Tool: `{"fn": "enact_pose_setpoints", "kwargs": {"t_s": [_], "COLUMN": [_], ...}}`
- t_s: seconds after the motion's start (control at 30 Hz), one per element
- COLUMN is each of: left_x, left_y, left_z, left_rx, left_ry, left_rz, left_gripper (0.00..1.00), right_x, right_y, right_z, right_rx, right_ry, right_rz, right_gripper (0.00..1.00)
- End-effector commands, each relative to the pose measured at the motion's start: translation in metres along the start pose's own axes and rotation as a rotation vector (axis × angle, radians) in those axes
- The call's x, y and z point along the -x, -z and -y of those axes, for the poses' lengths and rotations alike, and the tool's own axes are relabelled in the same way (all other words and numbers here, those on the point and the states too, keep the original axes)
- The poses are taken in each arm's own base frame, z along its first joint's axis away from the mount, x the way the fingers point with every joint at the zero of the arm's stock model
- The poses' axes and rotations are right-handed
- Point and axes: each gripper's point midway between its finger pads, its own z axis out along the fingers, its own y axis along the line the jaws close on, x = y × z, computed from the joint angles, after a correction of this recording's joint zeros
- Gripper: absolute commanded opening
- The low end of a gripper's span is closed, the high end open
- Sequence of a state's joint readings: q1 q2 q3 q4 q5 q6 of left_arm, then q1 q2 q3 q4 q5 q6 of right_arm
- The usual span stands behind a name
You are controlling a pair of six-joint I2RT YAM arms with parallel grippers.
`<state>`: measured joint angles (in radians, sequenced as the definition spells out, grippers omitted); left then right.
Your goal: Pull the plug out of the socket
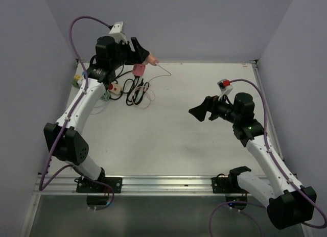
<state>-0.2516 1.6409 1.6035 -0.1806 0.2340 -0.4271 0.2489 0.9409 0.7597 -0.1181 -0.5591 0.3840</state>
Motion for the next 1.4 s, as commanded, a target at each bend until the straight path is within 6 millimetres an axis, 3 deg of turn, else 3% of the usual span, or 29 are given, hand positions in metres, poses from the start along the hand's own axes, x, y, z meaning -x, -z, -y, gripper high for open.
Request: {"fn": "enact_pose_setpoints", "kwargs": {"t_s": [0.0, 0.13, 0.2, 0.27, 0.37, 0.4, 0.43, 0.5, 0.6, 0.8, 0.93, 1.1, 1.37], "left_x": [0.064, 0.069, 0.068, 0.059, 0.025, 0.013, -0.011, -0.035, -0.085, -0.144, -0.172, -0.190, -0.198], "left_y": [0.045, 0.072, 0.081, 0.089, 0.079, 0.074, 0.065, 0.056, 0.042, 0.023, 0.015, 0.013, 0.009], "left_z": [0.073, 0.118, 0.132, 0.150, 0.150, 0.145, 0.134, 0.126, 0.107, 0.097, 0.093, 0.086, 0.082], "left_rx": [-0.162, -0.274, -0.316, -0.376, -0.384, -0.375, -0.353, -0.345, -0.316, -0.299, -0.299, -0.279, -0.264], "left_ry": [-0.067, -0.087, -0.087, -0.083, -0.065, -0.054, -0.030, -0.015, 0.004, 0.003, 0.004, 0.004, 0.013], "left_rz": [0.161, 0.176, 0.176, 0.169, 0.118, 0.093, 0.039, 0.001, -0.052, -0.120, -0.147, -0.149, -0.123], "left_gripper": [0.00, 0.00, 0.00, 0.00, 0.00, 0.00, 0.00, 0.00, 0.00, 0.00, 0.00, 0.00, 0.00], "right_x": [0.022, 0.028, 0.032, 0.036, 0.043, 0.044, 0.045, 0.046, 0.041, 0.031, 0.016, -0.008, -0.019], "right_y": [0.008, 0.014, 0.019, 0.023, 0.028, 0.029, 0.030, 0.029, 0.023, -0.004, -0.029, -0.063, -0.095], "right_z": [-0.010, -0.008, -0.009, -0.009, -0.012, -0.013, -0.015, -0.016, -0.014, -0.011, -0.012, -0.001, -0.010], "right_rx": [-0.006, -0.039, -0.050, -0.066, -0.070, -0.071, -0.065, -0.059, -0.048, -0.029, -0.003, -0.024, 0.031], "right_ry": [0.055, 0.070, 0.088, 0.101, 0.124, 0.125, 0.127, 0.120, 0.084, 0.005, -0.073, -0.218, -0.288], "right_rz": [0.064, 0.094, 0.113, 0.129, 0.161, 0.164, 0.168, 0.168, 0.144, 0.068, 0.002, -0.101, -0.162], "right_gripper": [0.99, 0.99, 0.99, 0.99, 0.99, 0.99, 0.99, 0.99, 0.99, 0.99, 0.99, 0.94, 0.90]}}
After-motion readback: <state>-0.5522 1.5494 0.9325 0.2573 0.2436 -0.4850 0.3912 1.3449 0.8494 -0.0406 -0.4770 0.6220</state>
